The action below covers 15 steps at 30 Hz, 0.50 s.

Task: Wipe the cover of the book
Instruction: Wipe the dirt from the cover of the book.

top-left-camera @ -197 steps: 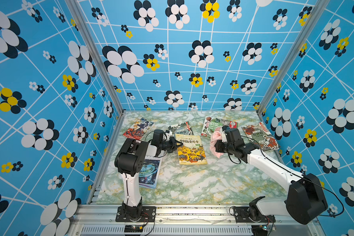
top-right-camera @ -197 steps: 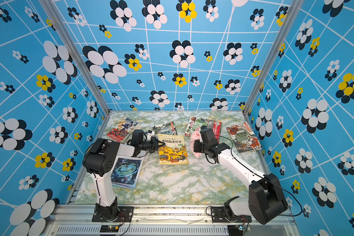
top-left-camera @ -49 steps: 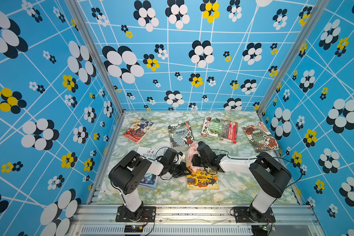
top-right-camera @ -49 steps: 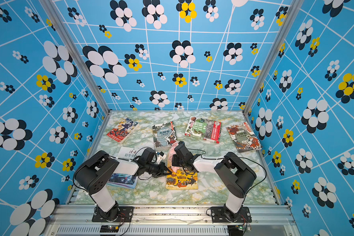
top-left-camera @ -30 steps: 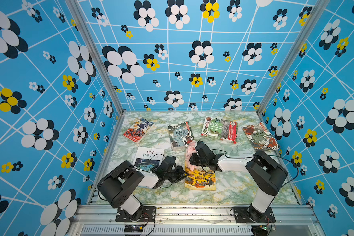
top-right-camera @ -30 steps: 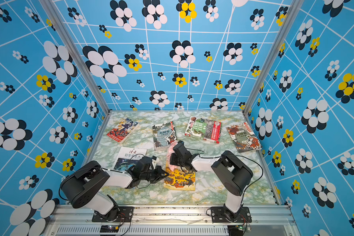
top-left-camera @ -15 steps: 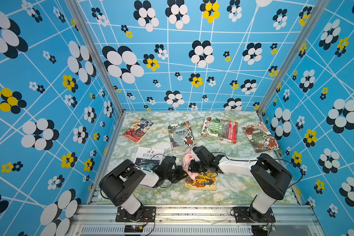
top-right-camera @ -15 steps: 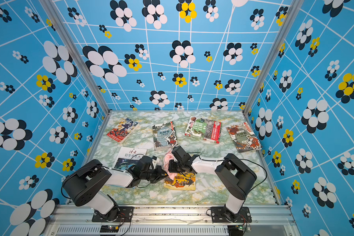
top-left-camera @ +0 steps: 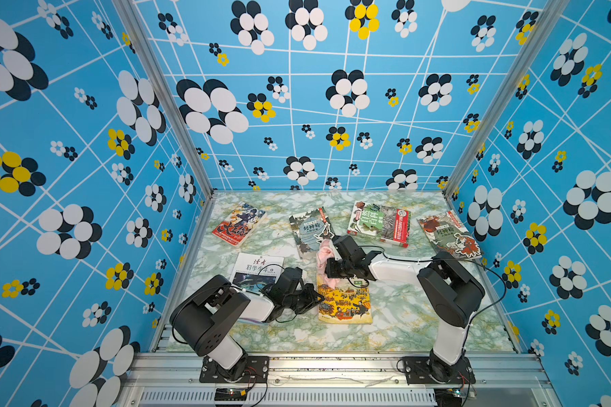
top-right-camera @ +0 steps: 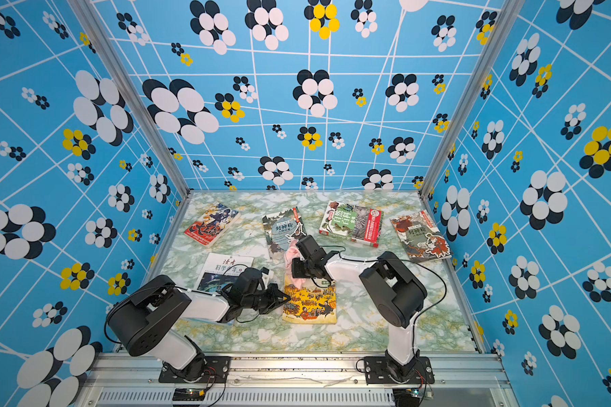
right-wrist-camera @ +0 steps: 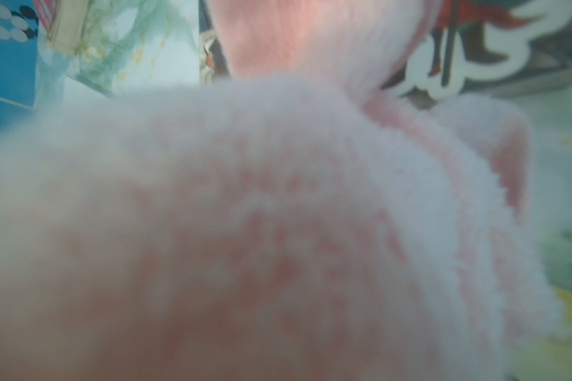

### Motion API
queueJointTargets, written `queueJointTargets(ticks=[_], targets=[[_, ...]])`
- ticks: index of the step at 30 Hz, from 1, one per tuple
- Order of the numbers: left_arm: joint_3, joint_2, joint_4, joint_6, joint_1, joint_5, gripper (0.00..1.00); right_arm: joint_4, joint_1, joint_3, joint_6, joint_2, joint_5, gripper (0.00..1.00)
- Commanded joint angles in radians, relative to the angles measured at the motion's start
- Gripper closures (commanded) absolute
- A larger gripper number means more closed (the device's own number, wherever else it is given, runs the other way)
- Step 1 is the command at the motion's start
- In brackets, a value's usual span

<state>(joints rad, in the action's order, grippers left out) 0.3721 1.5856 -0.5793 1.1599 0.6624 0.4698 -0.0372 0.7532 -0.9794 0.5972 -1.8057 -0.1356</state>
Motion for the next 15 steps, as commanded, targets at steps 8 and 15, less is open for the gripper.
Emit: queueJointTargets(ticks=[8,15], targets=[[0.000,-0.007,0.051,-0.016,0.000,-0.074,1.00,-0.280,-0.097,0.334,0.005,0.225,0.193,1.00],[0.001,0.011,0.040,-0.022,0.000,-0.048,1.00,-0.237,0.015,-0.018,0.018,-0.017,0.119,1.00]])
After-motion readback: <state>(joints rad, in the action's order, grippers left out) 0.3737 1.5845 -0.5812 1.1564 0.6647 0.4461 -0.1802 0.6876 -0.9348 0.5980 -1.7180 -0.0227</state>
